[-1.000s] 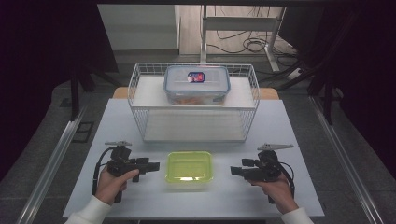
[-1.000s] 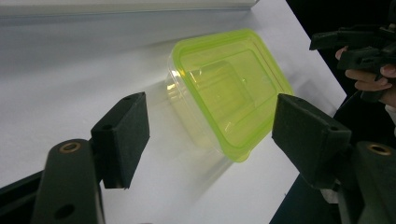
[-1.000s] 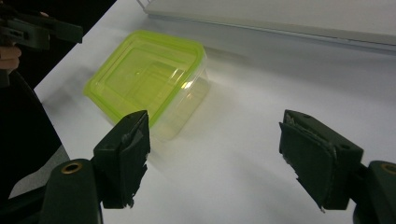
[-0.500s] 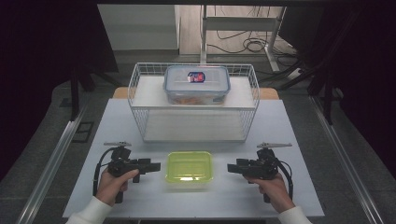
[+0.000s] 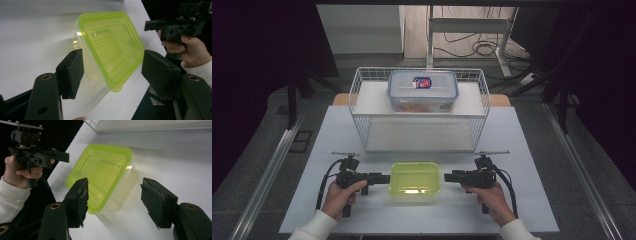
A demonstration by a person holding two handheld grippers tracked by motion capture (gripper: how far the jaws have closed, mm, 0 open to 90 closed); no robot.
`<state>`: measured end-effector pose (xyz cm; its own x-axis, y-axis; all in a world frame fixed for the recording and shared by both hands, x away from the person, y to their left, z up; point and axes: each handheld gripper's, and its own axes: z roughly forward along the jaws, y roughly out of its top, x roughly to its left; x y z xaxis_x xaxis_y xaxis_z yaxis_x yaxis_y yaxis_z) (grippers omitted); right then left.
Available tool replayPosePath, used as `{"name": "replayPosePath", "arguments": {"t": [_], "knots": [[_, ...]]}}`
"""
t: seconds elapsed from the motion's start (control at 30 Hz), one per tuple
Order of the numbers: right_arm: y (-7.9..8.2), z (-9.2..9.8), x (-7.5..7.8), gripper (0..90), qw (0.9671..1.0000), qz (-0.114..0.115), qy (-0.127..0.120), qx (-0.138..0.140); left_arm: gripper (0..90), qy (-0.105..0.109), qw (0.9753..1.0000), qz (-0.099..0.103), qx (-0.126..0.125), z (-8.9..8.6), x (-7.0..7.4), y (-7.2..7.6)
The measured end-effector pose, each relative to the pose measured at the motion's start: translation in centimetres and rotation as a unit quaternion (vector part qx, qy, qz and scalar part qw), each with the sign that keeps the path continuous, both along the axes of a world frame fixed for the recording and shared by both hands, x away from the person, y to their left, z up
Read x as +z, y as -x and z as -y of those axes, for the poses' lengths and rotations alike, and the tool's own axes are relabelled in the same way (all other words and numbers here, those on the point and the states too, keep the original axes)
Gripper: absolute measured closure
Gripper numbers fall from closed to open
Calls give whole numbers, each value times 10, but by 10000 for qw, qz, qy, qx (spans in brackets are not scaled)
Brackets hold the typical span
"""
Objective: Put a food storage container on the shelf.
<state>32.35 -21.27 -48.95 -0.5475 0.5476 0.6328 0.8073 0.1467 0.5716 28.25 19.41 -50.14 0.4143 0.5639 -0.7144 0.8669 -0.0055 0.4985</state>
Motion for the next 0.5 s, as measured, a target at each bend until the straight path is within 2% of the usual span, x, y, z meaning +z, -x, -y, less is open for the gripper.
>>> {"name": "replayPosePath", "arguments": {"t": [0.27, 0.37, 0.5], "knots": [[-7, -13, -9, 444, 9997, -224, 65, 43, 397, -6, 9997, -230, -42, 4, -12, -8], [-8, -16, -12, 474, 9995, -316, 80, 49, 430, 77, 9993, -350, -57, 4, -14, -8], [-9, -19, -16, 522, 9992, -380, 84, 41, 470, 147, 9991, -400, -90, 5, -16, -9]]}}
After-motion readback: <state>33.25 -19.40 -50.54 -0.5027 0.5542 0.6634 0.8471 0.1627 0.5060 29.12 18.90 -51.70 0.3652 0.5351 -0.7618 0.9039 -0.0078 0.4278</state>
